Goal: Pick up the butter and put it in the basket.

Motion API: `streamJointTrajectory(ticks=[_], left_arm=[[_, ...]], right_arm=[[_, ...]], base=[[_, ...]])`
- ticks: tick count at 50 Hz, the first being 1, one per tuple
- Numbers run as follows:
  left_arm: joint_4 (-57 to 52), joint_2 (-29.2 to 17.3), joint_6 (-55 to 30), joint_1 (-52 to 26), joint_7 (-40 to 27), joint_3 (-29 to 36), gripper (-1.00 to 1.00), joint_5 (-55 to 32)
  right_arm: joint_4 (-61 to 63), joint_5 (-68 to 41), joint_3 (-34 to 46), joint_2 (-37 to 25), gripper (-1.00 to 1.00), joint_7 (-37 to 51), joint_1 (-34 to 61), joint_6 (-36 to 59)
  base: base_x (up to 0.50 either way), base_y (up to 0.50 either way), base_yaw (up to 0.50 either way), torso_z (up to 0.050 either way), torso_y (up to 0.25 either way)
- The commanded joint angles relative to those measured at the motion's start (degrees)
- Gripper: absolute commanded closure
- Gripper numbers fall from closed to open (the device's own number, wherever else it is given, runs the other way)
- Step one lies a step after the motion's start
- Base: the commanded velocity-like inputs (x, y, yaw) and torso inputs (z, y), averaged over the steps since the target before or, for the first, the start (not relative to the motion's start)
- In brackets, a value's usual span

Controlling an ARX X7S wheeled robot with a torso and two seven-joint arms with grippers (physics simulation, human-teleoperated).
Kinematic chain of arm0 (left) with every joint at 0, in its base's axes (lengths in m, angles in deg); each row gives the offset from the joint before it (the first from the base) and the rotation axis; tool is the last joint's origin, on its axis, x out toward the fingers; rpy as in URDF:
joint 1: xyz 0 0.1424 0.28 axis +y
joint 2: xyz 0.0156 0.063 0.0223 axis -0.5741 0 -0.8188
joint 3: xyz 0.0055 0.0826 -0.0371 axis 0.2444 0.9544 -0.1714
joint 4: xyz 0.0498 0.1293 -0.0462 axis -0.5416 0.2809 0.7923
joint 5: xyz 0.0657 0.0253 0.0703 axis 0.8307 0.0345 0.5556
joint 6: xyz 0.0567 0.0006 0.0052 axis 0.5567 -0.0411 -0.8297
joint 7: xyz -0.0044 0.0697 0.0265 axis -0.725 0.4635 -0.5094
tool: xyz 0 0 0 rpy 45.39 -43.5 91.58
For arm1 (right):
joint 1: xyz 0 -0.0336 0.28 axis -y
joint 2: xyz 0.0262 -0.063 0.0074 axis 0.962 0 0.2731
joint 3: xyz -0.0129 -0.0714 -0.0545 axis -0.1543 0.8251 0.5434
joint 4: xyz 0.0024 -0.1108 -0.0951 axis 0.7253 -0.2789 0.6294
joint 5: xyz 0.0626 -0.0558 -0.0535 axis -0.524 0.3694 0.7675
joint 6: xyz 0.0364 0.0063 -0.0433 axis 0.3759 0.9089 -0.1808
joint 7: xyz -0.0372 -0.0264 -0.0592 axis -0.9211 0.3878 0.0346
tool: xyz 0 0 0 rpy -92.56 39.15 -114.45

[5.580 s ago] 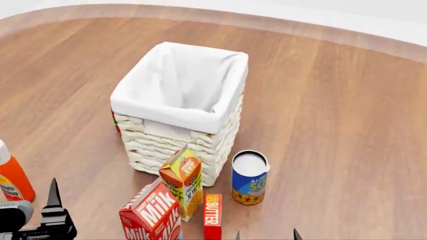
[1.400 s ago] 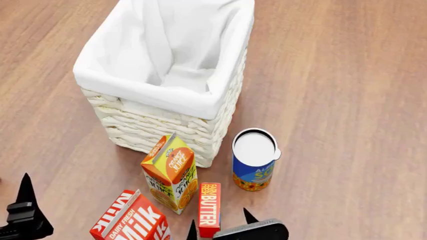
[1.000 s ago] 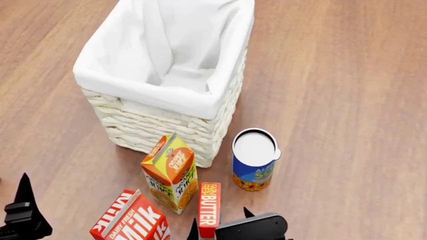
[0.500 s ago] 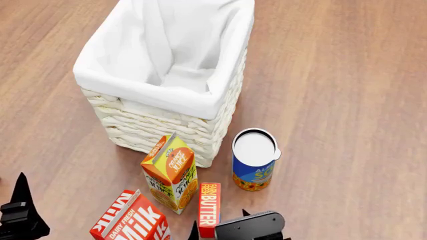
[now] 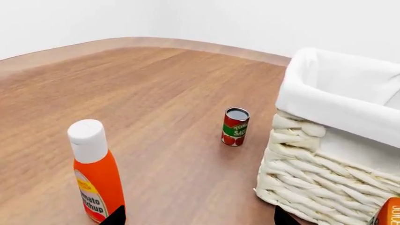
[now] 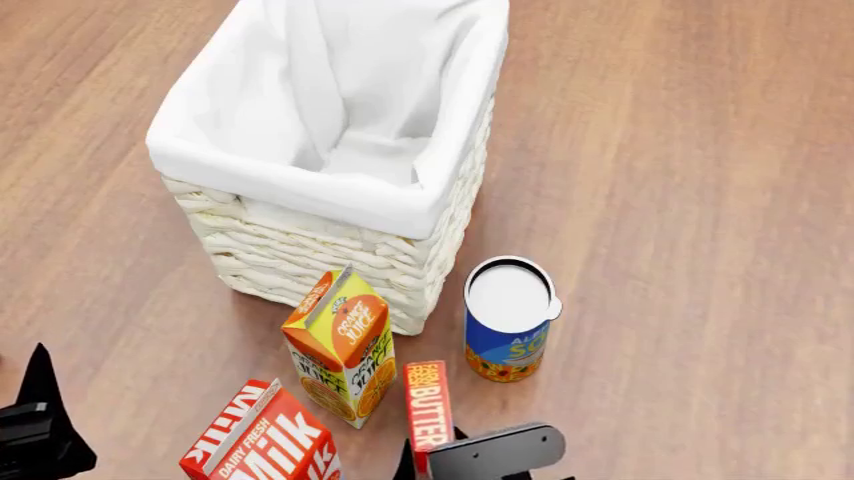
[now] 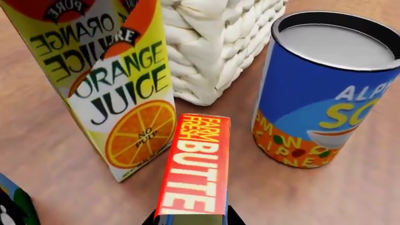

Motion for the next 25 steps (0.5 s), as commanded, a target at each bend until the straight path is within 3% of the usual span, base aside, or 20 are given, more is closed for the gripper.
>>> streamJointTrajectory(ticks=[1, 11, 25], left_arm=[[-0.19, 3.64, -1.58, -0.25, 4.02, -4.32, -1.0, 1.52], [1.35, 3.6, -0.27, -0.54, 4.59, -3.13, -1.0, 2.94], [4.35, 3.72, 0.83, -2.32, 5.29, -2.41, -1.0, 3.53]], right_arm=[[6.95, 1.81, -1.75, -0.57, 1.0, -0.12, -3.02, -0.85], [28.68, 2.67, -2.63, -5.14, 1.0, 7.29, -8.46, 8.12], [42.96, 3.96, -2.01, -7.92, 1.0, 11.43, -8.76, 17.11]], base=[[0.0, 0.0, 0.0, 0.0, 0.0], [0.0, 0.0, 0.0, 0.0, 0.0], [0.0, 0.0, 0.0, 0.0, 0.001]])
